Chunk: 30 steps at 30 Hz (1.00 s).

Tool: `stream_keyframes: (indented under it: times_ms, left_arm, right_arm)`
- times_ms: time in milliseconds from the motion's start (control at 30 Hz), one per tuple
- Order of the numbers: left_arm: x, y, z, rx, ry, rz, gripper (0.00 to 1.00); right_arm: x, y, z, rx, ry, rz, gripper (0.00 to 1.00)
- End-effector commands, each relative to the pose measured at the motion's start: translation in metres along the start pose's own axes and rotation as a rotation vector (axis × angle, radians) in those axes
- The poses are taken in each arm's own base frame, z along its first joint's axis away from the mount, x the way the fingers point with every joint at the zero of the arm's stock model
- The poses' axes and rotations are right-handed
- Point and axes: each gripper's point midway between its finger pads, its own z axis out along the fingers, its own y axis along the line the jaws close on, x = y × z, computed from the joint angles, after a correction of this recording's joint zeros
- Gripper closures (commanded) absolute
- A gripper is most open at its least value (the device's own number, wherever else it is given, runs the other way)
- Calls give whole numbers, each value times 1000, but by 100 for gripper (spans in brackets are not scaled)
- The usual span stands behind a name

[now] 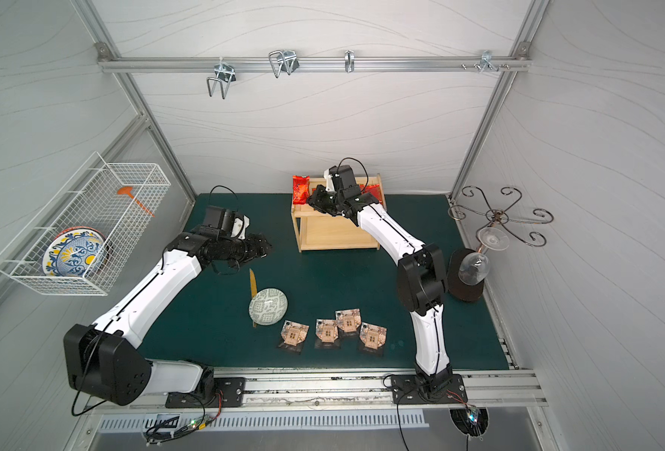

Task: Place the tea bags on the shelf by color
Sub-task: Place the tea bag on the shelf.

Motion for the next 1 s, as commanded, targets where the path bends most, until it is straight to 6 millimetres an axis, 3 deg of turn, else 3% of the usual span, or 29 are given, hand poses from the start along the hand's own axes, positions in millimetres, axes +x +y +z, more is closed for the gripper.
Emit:
stream_keyframes:
  times_ms: [0, 633, 967]
  left_arm:
    - [-9, -7, -3, 31, -29, 20, 21]
    - [-9, -7, -2, 41, -27, 9, 21]
    - [-10, -6, -1, 44, -27, 2, 21]
  right_arm:
    - [2, -3, 3, 22, 2, -2, 94]
    - [2, 4, -18, 34, -27, -24, 91]
    - [-3, 10, -24, 20, -39, -31, 83]
